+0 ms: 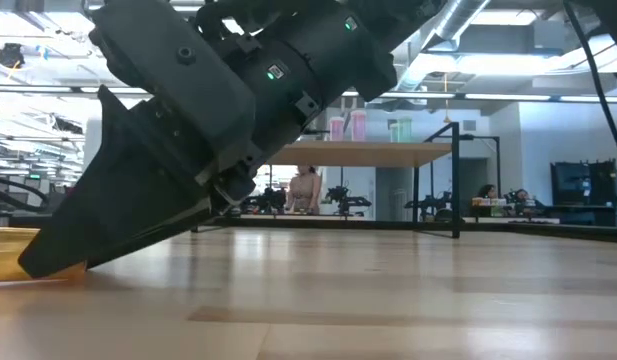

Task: Pick and place medicine bottles onto shelf by color
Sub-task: Put the small orange pill bottle on the shelf

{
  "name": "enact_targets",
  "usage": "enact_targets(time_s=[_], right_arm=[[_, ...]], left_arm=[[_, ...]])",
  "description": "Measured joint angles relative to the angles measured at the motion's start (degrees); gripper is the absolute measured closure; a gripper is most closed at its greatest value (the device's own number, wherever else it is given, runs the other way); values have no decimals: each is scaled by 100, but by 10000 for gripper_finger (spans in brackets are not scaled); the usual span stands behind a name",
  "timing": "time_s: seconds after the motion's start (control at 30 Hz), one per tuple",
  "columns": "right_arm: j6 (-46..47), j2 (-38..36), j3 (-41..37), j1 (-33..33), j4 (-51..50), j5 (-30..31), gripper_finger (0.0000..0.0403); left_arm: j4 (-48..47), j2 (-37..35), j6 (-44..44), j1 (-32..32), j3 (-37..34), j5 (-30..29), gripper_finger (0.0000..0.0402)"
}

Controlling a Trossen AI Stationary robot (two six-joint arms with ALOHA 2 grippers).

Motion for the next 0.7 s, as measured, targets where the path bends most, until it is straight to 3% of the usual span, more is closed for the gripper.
enact_targets(time_s=[0.23, 0.57, 0.7], right_arm=[[-90, 9, -4, -45, 188, -11, 186], [-35, 9, -4, -154, 188, -20, 276], [76, 9, -4, -184, 222, -20, 296]], left_arm=[[-37, 0, -26, 0, 0, -3, 167], [-44, 0, -39, 0, 0, -48, 167], [-44, 0, -85, 0, 0, -48, 167]])
